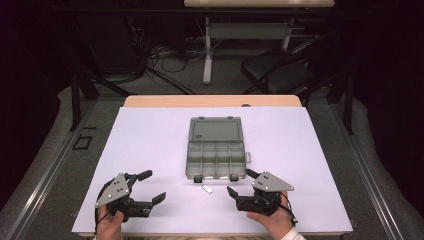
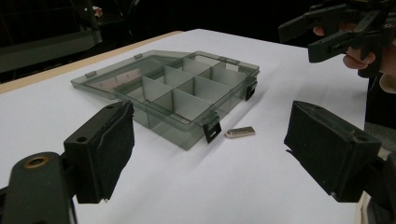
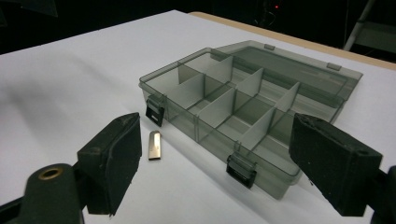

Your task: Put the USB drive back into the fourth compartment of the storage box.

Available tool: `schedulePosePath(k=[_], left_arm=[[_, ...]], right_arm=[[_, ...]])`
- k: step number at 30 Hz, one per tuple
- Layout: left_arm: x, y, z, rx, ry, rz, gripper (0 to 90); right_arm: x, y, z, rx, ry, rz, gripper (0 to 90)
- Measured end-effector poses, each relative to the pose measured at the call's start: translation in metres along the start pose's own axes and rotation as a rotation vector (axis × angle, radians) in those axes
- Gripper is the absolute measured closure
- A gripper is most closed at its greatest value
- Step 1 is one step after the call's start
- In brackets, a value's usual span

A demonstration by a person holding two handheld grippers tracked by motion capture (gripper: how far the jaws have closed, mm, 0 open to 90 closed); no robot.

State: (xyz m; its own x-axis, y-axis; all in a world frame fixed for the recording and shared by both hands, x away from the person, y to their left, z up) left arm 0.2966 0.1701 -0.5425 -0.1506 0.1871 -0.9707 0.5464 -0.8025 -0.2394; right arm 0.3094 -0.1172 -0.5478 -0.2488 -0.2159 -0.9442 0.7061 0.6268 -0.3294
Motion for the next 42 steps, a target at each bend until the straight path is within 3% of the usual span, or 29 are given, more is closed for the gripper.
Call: schedulePosePath(k=[7,16,22,42], left_arm=[[0.000,-0.001,0.001,-0.001,0.004,-0.001,15.8],[0.000,0.000,0.001,0.002,0.007,-0.001,15.8],[0.000,-0.001,0.001,0.001,0.006,-0.001,15.8],[0.001,0.000,0.002,0.003,0.008,-0.006,15.8]], right_arm=[[-0.002,0.011,-0.008,-0.024,-0.016,-0.022,18.0],[-0.011,0.032,-0.016,-0.059,0.011,-0.035,20.2],[-0.014,0.042,-0.021,-0.067,-0.009,-0.043,23.2],[-0.014,0.060,-0.033,-0.101,-0.018,-0.080,27.1]])
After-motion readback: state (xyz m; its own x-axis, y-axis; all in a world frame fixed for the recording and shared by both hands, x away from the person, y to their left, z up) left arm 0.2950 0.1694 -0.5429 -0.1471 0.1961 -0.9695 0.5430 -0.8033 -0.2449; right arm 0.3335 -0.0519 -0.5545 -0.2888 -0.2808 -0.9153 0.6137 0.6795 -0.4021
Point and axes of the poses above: each handheld gripper's, and its own axes: y roughly forward along the jaws, x roughly out of its underside, z roughly to its right, the point moved 8 cm from there along y, roughly forward along the jaws, and after that the axes turned 3 degrees about z, right-handed, at the moved point
